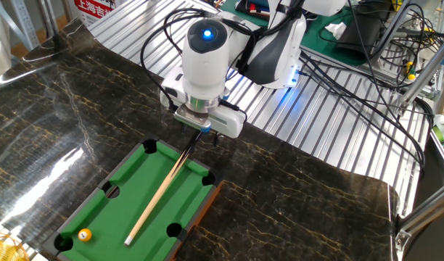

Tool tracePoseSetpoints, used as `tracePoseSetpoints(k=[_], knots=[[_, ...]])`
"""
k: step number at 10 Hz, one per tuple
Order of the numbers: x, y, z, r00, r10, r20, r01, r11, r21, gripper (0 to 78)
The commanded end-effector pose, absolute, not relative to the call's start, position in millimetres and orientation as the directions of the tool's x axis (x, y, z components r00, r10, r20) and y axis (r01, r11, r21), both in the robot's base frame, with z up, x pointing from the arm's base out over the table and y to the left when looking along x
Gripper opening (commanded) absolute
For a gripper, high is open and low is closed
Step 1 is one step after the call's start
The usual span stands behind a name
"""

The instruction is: Hit the pool ball

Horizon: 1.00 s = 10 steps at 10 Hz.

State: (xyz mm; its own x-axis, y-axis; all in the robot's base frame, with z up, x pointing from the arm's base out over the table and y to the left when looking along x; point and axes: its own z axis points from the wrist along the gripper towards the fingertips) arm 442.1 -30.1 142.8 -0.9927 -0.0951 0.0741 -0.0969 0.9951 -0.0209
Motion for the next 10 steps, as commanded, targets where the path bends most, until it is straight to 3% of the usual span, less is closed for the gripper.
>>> tracePoseSetpoints(k=[1, 10], knots=[[443.4, -31.4, 144.3, -0.994, -0.091, 0.063, -0.093, 0.995, -0.032, 77.5], [443.4, -31.4, 144.3, -0.995, -0.061, 0.072, -0.064, 0.998, -0.029, 77.5]])
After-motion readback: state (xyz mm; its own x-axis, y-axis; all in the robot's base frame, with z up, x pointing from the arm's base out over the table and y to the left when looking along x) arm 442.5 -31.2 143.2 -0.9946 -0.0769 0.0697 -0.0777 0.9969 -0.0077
